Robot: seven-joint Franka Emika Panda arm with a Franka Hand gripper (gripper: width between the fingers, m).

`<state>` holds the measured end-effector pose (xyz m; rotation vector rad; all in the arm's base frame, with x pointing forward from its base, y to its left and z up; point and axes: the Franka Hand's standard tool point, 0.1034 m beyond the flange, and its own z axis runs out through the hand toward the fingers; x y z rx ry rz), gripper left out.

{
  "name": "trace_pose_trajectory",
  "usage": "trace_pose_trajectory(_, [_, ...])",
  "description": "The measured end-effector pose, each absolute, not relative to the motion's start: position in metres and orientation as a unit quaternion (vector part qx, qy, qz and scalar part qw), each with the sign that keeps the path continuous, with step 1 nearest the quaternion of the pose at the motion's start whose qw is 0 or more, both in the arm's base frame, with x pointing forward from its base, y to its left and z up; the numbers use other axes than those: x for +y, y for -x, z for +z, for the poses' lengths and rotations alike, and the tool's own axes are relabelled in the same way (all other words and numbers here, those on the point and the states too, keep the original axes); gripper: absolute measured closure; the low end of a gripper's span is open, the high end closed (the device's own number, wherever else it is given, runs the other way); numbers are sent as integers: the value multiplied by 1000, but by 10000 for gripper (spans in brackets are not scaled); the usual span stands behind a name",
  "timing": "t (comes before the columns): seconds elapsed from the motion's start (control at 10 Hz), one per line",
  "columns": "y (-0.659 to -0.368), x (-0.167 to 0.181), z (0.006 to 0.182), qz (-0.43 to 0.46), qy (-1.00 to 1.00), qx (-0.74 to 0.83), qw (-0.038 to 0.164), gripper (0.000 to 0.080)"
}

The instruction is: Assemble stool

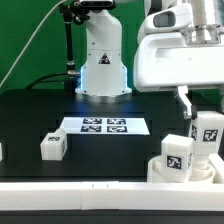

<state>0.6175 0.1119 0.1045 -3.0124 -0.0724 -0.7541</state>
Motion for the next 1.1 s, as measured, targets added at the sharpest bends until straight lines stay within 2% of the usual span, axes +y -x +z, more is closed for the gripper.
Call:
trace_pose_trajectory(0.3, [-614, 113, 96, -236, 971, -25, 16, 463])
trace_pose_trajectory(1.0, [-620, 111, 95, -268, 963, -25, 12, 463])
trace_pose_trajectory(1.1, [-620, 111, 95, -268, 963, -25, 12, 353])
